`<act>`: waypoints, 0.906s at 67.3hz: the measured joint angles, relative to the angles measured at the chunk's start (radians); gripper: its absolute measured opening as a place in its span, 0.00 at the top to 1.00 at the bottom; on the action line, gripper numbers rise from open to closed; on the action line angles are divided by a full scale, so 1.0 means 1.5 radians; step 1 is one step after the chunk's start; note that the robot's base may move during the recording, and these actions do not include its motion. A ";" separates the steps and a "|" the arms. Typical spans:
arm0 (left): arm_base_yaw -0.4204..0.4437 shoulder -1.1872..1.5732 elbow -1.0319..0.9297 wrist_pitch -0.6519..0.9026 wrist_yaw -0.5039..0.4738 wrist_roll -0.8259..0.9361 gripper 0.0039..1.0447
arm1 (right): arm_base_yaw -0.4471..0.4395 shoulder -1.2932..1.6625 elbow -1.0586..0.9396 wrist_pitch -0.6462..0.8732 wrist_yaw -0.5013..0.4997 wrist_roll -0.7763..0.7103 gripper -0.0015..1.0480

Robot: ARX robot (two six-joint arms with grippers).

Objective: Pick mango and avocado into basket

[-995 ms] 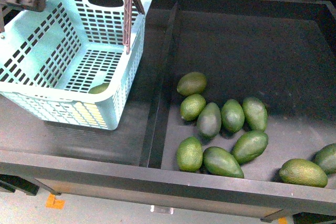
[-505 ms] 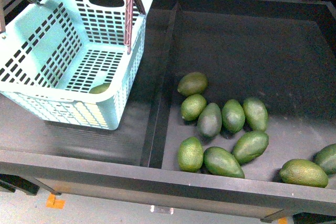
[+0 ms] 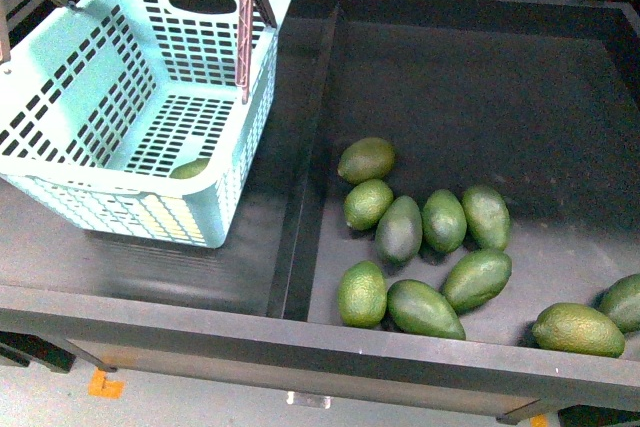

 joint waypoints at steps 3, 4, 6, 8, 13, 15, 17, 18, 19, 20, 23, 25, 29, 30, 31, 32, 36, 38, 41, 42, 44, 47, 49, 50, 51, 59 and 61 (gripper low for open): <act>0.000 -0.003 -0.018 0.027 0.000 0.000 0.98 | 0.000 0.000 0.000 0.000 0.000 0.000 0.08; 0.000 -0.005 -0.023 0.027 0.000 0.000 0.98 | 0.000 0.000 0.000 0.000 0.000 0.000 0.08; 0.000 -0.018 -0.036 0.017 0.000 0.000 0.98 | 0.000 0.000 0.000 0.000 0.000 0.000 0.08; 0.000 -0.036 -0.042 0.001 0.000 0.000 0.98 | 0.000 0.000 0.000 0.000 0.000 0.000 0.08; 0.000 -0.089 -0.048 -0.043 0.000 0.001 0.98 | 0.000 0.000 0.000 0.000 0.000 0.000 0.08; 0.000 -0.111 -0.050 -0.060 0.000 0.001 0.98 | 0.000 0.000 0.000 0.000 0.000 0.000 0.08; 0.000 -0.127 -0.052 -0.073 0.000 0.001 0.98 | 0.000 0.000 0.000 0.000 0.000 0.000 0.08; 0.000 -0.137 -0.053 -0.082 0.000 0.001 0.98 | 0.000 0.000 0.000 0.000 0.000 0.000 0.08; 0.000 -0.145 -0.055 -0.089 0.000 0.001 0.98 | 0.000 0.000 0.000 0.000 0.000 0.000 0.08; 0.000 -0.154 -0.055 -0.098 0.000 0.002 0.98 | 0.000 0.000 0.000 0.000 0.000 0.000 0.08; 0.000 -0.181 -0.055 -0.123 0.000 0.002 0.98 | 0.000 0.000 0.000 0.000 0.000 0.000 0.08; 0.000 -0.195 -0.055 -0.136 0.000 0.002 0.98 | 0.000 0.000 0.000 0.000 0.000 0.000 0.08; 0.000 -0.231 -0.055 -0.168 0.000 0.002 0.98 | 0.000 0.000 0.000 0.000 0.000 0.000 0.08; 0.000 -0.240 -0.055 -0.176 0.000 0.002 0.98 | 0.000 0.000 0.000 0.000 0.000 0.000 0.08; 0.000 -0.244 -0.055 -0.180 0.000 0.002 0.98 | 0.000 0.000 0.000 0.000 0.000 0.000 0.08; 0.000 -0.252 -0.055 -0.187 0.000 0.002 0.98 | 0.000 0.000 0.000 0.000 0.000 0.000 0.08; 0.000 -0.284 -0.055 -0.218 0.000 0.002 0.98 | 0.000 0.000 0.000 0.000 0.000 0.000 0.08; 0.000 -0.300 -0.055 -0.232 0.000 0.002 0.98 | 0.000 0.000 0.000 0.000 0.000 0.000 0.08; 0.000 -0.318 -0.055 -0.249 0.000 0.002 0.98 | 0.000 0.000 0.000 0.000 0.000 0.000 0.08; 0.000 -0.325 -0.055 -0.256 0.000 0.002 0.98 | 0.000 0.000 0.000 0.000 0.000 0.000 0.08; 0.000 -0.338 -0.055 -0.268 0.000 0.002 0.98 | 0.000 0.000 0.000 0.000 0.000 0.000 0.08; 0.000 -0.357 -0.055 -0.286 0.000 0.002 0.98 | 0.000 0.000 0.000 0.000 0.000 0.000 0.08; 0.000 -0.366 -0.055 -0.295 0.000 0.002 0.98 | 0.000 0.000 0.000 0.000 0.000 0.000 0.08; 0.000 -0.372 -0.055 -0.301 0.000 0.002 0.98 | 0.000 0.000 0.000 0.000 0.000 0.000 0.08; 0.000 -0.378 -0.055 -0.307 0.000 0.002 0.98 | 0.000 0.000 0.000 0.000 0.000 0.000 0.08; 0.000 -0.417 -0.055 -0.346 0.000 0.002 0.98 | 0.000 0.000 0.000 0.000 0.000 0.000 0.08; 0.000 -0.426 -0.055 -0.355 0.000 0.002 0.98 | 0.000 0.000 0.000 0.000 0.000 0.000 0.08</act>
